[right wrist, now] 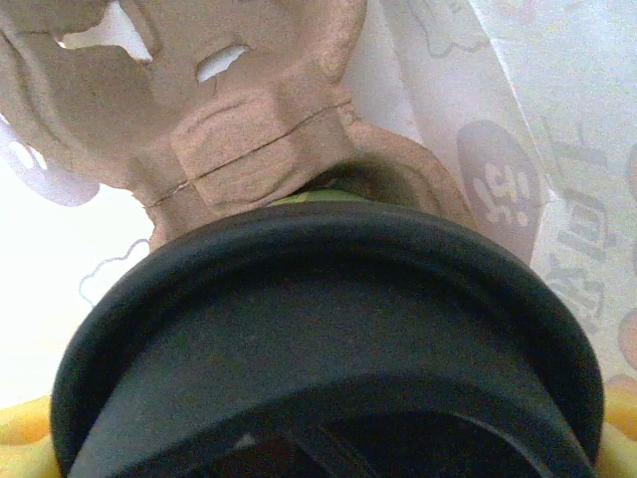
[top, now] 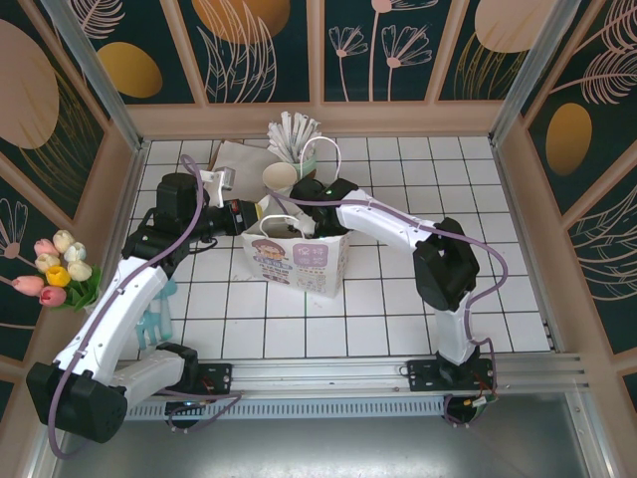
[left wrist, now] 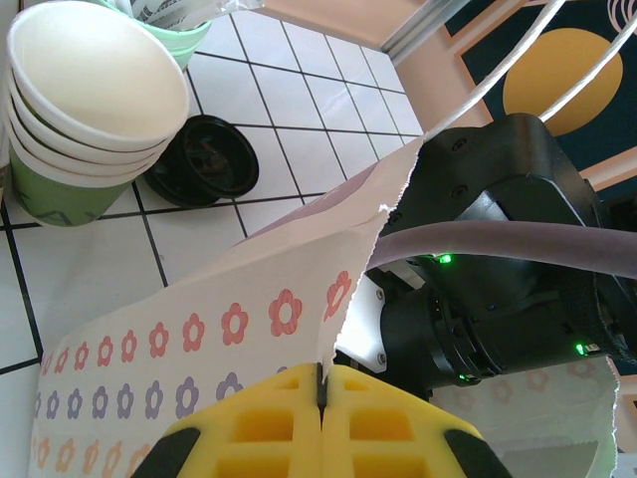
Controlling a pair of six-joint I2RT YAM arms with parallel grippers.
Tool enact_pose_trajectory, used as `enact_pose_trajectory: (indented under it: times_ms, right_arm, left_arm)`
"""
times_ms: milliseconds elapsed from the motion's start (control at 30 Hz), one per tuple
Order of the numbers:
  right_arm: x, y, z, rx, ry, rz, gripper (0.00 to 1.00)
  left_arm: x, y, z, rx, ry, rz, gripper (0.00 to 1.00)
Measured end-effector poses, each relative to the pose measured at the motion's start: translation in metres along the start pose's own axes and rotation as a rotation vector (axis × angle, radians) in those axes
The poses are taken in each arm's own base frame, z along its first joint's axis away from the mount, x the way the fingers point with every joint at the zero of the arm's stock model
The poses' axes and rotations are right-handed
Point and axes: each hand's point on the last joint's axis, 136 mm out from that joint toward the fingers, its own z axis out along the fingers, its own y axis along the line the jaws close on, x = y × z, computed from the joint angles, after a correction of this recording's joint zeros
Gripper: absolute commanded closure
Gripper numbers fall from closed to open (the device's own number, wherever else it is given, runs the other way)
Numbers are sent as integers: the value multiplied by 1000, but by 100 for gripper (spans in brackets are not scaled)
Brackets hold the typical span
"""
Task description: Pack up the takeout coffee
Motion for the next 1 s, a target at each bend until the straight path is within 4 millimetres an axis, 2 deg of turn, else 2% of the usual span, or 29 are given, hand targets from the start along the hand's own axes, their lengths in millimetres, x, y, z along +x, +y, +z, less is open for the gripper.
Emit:
enact_pose_trajectory:
  times_ms: [267, 800, 1000]
  right_arm:
    - [-3, 0, -7, 2, -9, 0, 67]
    - [0, 0, -13, 4, 12, 5, 36]
    - [1, 1, -17, 1, 22, 5, 30]
  left_arm:
    - [0, 1, 0, -3, -2, 0, 100]
    - [-1, 3, 1, -17, -7, 2, 100]
    - [-1, 4, 1, -17, -6, 2, 100]
